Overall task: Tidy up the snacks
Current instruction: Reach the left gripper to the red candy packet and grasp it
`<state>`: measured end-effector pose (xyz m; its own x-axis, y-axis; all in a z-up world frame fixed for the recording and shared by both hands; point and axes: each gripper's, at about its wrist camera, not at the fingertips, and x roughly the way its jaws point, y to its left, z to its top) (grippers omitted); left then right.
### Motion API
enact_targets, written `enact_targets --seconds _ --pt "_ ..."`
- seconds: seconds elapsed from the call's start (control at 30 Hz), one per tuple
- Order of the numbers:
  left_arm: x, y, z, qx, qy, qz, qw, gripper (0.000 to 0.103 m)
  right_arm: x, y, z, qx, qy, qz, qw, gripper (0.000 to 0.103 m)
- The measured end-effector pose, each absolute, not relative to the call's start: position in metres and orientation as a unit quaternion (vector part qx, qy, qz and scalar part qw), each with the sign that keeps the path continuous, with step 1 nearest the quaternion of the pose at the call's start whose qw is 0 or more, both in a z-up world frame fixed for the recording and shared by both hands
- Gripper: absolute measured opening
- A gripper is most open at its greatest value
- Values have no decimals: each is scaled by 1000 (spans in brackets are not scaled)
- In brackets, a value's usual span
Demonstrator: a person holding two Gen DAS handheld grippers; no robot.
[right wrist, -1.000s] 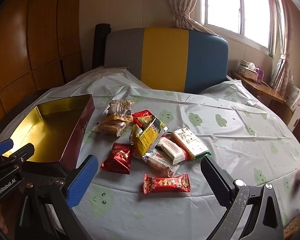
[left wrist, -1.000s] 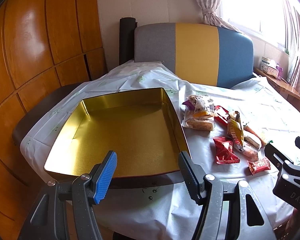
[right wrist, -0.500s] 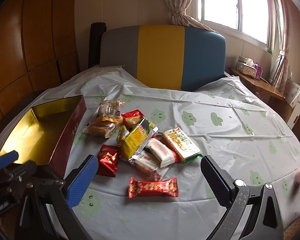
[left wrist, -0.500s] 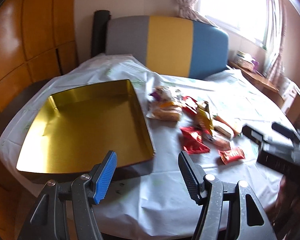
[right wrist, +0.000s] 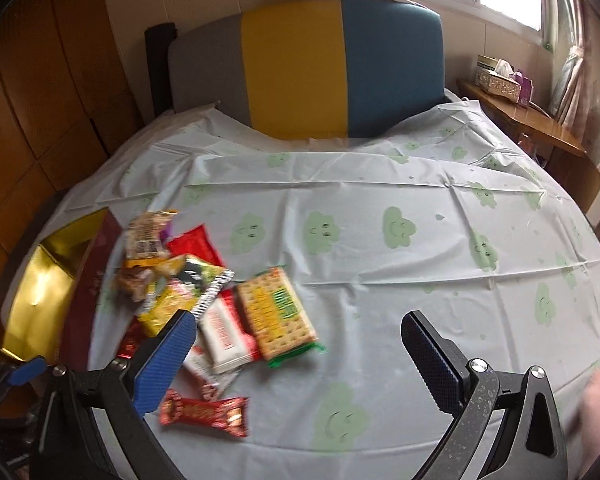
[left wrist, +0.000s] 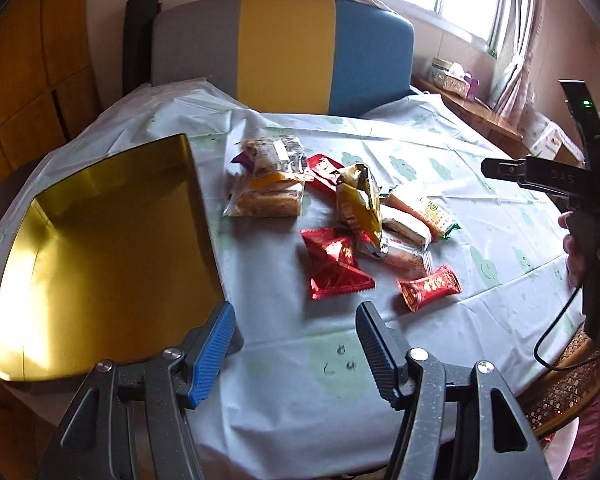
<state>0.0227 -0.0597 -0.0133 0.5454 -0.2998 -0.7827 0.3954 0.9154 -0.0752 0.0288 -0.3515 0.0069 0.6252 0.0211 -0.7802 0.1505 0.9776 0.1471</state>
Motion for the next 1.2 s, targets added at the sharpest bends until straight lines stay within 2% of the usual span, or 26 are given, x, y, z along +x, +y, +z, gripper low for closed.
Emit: enact_targets --seconds 0.1,0.17,0.37,0.8,0.87,0.9,0.97,1.1,1.2 --pt "36 -75 -16 75 446 -203 869 58 36 -362 -9 119 451 -41 883 102" --pt "43 -83 -19 81 453 -208 863 58 39 -364 -11 131 459 -32 878 98" --pt "72 -106 -45 94 494 -207 839 58 41 -361 -8 135 454 -18 880 98" --pt "103 -136 -65 120 507 -205 829 58 41 -365 -2 156 445 -6 882 98" --pt "107 -135 -73 114 520 -206 821 51 41 -365 -2 156 443 -7 883 98" --pt "105 -134 -74 121 507 -202 829 44 41 -365 -2 156 443 -7 883 98" --pt "100 -133 -73 129 496 -208 833 39 41 -364 -1 152 443 -5 883 97" --pt "83 -128 -69 128 483 -213 840 35 42 -355 -4 146 456 24 877 71" --pt "66 -124 -63 136 472 -221 842 35 46 -338 -12 135 482 80 862 61"
